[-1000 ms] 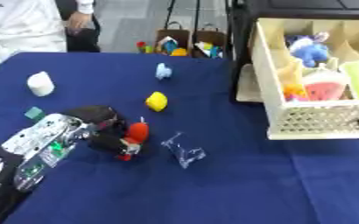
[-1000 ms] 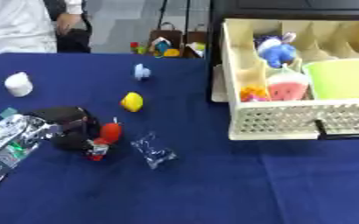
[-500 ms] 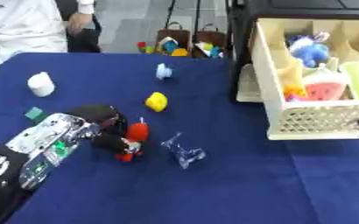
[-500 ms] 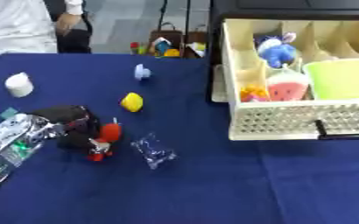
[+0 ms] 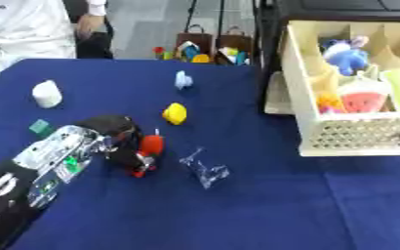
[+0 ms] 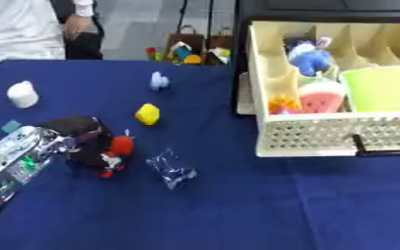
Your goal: Pick up objects from table and place into drawer.
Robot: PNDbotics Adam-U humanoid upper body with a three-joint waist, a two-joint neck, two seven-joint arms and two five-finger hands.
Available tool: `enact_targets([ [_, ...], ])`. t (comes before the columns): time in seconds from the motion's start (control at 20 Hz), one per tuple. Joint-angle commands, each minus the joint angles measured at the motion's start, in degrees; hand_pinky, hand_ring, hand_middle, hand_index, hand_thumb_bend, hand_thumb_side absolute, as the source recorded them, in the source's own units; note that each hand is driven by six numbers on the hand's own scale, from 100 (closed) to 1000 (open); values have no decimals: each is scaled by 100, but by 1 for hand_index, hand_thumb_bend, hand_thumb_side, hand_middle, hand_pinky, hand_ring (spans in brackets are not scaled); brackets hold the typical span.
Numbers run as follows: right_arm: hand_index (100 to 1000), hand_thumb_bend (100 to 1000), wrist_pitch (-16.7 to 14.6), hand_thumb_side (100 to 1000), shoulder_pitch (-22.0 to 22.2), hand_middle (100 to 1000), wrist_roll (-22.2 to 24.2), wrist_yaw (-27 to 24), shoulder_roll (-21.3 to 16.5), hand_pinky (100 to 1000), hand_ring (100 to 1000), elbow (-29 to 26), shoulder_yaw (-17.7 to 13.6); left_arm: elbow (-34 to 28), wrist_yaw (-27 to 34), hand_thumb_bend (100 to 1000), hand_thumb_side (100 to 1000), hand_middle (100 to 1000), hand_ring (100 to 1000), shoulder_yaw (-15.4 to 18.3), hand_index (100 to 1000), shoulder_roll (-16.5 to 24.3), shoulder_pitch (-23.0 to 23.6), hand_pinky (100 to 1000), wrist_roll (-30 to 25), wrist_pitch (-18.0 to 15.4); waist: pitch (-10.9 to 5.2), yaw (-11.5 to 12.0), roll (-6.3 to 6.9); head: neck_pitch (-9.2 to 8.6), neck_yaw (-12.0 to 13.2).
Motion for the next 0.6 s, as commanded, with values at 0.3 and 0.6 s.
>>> enact_targets([
  [0.3,837,100,10,1000,-21,767,-60,-38,-102,780,799,-83,-91,240,-124,146,735,453,484,36,605,-15,-25,347,222,7,-64,-3,-24,-89,23],
  [0.6,837,100,9,1000,-9,767,-79,-39,-98,780,799,-83,-96,258,-151,100,711,415,452,94,561,-4,-24,303,482,64,-82,9,-20,-85,-4],
])
